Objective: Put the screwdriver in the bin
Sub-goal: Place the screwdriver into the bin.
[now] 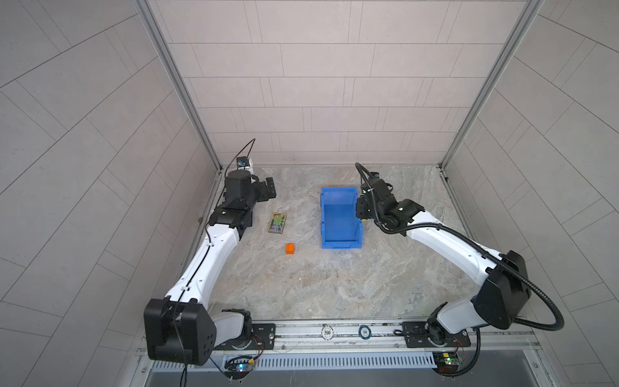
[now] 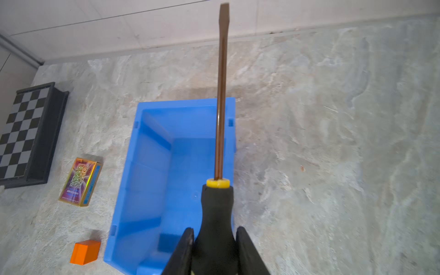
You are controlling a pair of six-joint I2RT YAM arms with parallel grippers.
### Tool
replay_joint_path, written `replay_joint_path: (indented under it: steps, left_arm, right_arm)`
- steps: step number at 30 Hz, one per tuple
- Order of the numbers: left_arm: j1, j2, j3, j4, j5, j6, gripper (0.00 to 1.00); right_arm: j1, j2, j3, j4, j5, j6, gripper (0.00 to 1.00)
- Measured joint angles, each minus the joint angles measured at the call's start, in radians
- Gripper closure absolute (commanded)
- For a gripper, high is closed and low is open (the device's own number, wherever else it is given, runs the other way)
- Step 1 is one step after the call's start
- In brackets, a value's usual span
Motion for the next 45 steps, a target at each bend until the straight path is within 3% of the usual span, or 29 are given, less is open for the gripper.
replay_joint_path:
  steps: [12,32,45]
  left_arm:
    - [0.006,-0.005,0.002,-0.010,-0.015,0.008,0.01]
    - [0.007,-0.005,0.003,-0.018,-0.021,0.018,0.01]
    - [0.008,-0.005,0.004,-0.019,-0.022,0.019,0.01]
  right_arm:
    - [0.092,0.298,0.104,0.002,-0.064,-0.037,0.71]
    - [0.092,0.385,0.106,0.004,-0.063,-0.234,0.68]
    - [0.076,0.432,0.106,0.019,-0.028,-0.290,0.66]
